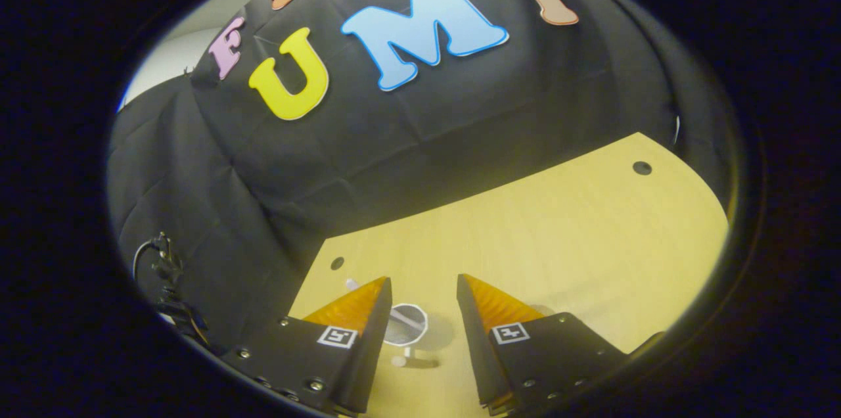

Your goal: Put the toothbrush and toothpaste on the desktop into the cup, then pick up the cup and place it on the coaster on the desktop.

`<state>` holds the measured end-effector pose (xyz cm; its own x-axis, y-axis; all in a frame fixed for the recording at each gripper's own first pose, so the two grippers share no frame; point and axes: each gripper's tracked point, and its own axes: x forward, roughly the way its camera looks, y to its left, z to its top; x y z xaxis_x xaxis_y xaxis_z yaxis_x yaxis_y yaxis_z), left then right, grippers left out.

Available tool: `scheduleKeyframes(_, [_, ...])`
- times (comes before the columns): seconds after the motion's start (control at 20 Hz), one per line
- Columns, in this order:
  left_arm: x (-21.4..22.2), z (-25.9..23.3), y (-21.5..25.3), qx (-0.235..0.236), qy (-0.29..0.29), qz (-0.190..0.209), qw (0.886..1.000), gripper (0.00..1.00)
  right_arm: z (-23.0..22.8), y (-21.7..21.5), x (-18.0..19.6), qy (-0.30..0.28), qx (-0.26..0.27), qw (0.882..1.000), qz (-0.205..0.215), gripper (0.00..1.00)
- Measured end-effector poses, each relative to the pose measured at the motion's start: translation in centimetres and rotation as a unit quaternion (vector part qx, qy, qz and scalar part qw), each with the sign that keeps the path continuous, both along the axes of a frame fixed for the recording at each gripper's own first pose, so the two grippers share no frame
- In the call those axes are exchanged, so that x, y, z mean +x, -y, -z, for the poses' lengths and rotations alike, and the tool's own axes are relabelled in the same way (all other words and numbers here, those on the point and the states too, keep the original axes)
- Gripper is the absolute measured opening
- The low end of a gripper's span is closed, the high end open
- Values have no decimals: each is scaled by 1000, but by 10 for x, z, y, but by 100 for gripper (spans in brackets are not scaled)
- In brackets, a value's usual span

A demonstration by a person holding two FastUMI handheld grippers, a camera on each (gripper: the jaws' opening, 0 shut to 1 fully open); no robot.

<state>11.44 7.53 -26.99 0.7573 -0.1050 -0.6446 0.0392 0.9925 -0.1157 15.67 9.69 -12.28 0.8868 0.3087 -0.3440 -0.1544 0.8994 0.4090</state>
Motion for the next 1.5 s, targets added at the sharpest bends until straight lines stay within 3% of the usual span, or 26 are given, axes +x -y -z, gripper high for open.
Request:
scheduleKeyframes(0.25, [14,8,48,-22,-25,45,998,47,4,55,-14,-4,3,999,44,63])
scheduleKeyframes(0.35, [16,11,60,-24,-34,56,998,47,8,76,-20,-7,4,998,62,59])
scheduleKeyframes(0.4, [18,13,67,-23,-38,61,997,52,9,86,-22,-10,6,997,71,59])
scheduleKeyframes(0.45, [20,15,70,-18,-42,65,997,48,11,95,-24,-13,8,997,79,59])
scheduleKeyframes(0.5, [24,19,74,-12,-46,67,997,52,13,103,-26,-15,10,996,87,55])
scheduleKeyframes(0.7, [36,35,76,18,-80,66,994,48,21,128,-34,-23,16,993,111,60])
scheduleKeyframes(1.0, [56,54,82,53,-106,61,991,52,30,155,-41,-36,18,990,135,60])
scheduleKeyframes(1.15, [61,62,86,56,-121,59,989,52,35,164,-40,-42,19,989,143,60])
scheduleKeyframes(1.2, [63,66,87,56,-125,57,989,57,36,166,-39,-45,20,988,144,60])
scheduleKeyframes(1.25, [65,70,87,57,-129,53,989,52,38,167,-39,-48,20,988,144,60])
scheduleKeyframes(1.35, [69,76,87,59,-137,46,988,52,41,170,-39,-52,20,988,145,60])
scheduleKeyframes(1.4, [69,81,87,60,-140,42,987,57,43,173,-40,-54,19,988,146,60])
scheduleKeyframes(1.5, [71,86,86,59,-148,33,987,52,46,177,-42,-59,18,987,149,56])
